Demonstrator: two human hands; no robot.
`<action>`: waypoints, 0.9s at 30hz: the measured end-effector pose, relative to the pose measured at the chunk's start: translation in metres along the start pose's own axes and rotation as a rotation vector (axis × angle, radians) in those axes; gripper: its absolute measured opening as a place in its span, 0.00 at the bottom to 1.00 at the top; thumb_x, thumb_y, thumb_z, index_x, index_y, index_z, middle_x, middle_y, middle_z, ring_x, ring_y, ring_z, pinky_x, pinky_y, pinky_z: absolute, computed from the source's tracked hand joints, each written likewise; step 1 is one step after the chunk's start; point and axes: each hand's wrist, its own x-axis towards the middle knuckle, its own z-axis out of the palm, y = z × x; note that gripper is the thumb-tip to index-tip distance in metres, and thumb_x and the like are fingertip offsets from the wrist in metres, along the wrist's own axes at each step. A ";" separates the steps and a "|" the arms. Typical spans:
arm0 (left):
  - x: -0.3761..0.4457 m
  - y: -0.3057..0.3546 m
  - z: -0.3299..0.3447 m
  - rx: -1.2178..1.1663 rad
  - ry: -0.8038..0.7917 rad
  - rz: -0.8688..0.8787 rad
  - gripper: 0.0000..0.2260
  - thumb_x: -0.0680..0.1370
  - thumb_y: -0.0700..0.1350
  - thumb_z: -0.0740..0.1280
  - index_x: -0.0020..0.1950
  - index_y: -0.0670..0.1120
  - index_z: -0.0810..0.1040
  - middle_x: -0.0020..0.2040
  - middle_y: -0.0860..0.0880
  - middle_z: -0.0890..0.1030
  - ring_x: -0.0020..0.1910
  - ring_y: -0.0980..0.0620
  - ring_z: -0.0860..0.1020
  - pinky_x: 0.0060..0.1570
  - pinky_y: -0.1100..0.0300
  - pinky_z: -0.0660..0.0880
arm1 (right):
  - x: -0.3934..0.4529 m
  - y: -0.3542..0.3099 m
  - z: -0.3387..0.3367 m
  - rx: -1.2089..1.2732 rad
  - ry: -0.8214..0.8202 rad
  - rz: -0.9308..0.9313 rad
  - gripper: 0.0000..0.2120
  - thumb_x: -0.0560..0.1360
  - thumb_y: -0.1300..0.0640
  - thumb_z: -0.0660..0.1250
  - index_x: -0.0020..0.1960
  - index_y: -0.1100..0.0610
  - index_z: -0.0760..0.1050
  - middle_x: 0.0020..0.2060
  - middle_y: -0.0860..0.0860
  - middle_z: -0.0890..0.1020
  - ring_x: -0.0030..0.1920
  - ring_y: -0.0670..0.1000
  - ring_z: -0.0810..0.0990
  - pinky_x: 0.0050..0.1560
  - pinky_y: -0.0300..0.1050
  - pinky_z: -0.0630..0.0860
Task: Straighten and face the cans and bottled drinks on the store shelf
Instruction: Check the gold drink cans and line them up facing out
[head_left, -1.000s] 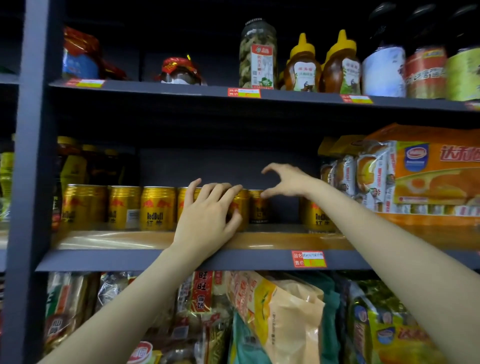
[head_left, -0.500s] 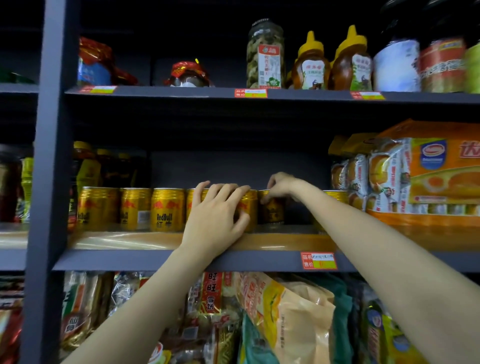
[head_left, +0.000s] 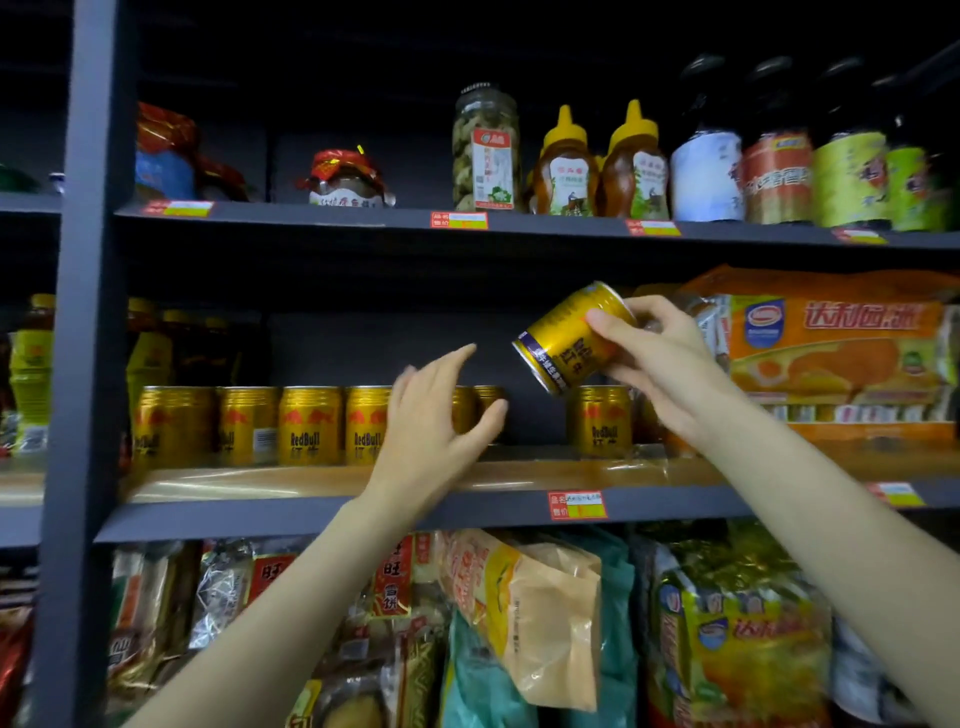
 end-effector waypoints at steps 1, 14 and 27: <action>-0.001 0.015 0.000 -0.225 -0.081 -0.076 0.28 0.76 0.59 0.63 0.72 0.50 0.62 0.65 0.55 0.70 0.64 0.59 0.69 0.64 0.63 0.63 | -0.006 0.000 0.000 0.063 -0.011 0.037 0.15 0.73 0.57 0.70 0.57 0.55 0.71 0.54 0.55 0.78 0.56 0.53 0.78 0.55 0.48 0.78; -0.006 0.039 -0.031 -1.225 -0.209 -0.667 0.21 0.70 0.48 0.69 0.61 0.42 0.71 0.54 0.39 0.79 0.45 0.48 0.83 0.43 0.59 0.80 | -0.050 0.004 0.022 0.254 -0.113 0.017 0.07 0.74 0.60 0.68 0.52 0.56 0.74 0.49 0.52 0.81 0.52 0.47 0.81 0.53 0.42 0.79; -0.004 0.039 -0.051 -0.515 -0.077 0.001 0.38 0.64 0.49 0.75 0.69 0.57 0.60 0.62 0.55 0.71 0.62 0.60 0.72 0.61 0.60 0.73 | -0.055 0.008 0.026 0.677 -0.254 0.560 0.25 0.67 0.51 0.71 0.61 0.60 0.73 0.58 0.63 0.78 0.56 0.63 0.79 0.48 0.59 0.81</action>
